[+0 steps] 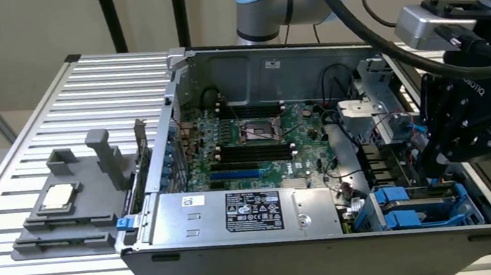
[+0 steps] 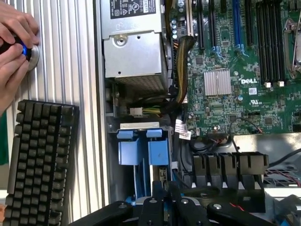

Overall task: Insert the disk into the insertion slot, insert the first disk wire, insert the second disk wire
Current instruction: 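Insert the second disk wire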

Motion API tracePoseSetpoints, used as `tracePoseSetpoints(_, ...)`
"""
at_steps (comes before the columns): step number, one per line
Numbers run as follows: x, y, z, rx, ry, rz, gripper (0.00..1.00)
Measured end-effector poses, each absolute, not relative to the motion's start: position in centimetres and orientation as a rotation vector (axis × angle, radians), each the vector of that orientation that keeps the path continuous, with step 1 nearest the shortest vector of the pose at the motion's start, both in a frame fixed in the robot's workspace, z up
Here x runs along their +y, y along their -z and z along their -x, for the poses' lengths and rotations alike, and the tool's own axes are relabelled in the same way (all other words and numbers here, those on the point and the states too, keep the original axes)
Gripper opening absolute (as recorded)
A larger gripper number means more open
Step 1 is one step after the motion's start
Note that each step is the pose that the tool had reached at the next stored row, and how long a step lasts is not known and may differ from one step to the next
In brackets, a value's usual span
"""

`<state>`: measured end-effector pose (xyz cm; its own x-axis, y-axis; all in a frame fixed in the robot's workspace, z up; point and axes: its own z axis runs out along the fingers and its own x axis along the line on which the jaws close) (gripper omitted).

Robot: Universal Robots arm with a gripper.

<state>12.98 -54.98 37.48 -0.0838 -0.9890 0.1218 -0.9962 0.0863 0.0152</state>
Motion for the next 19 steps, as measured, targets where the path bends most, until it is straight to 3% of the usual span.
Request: tracePoseSetpoints(19, -58.0, -36.1, -12.0, -2.327, -0.01, -2.146, 0.16)
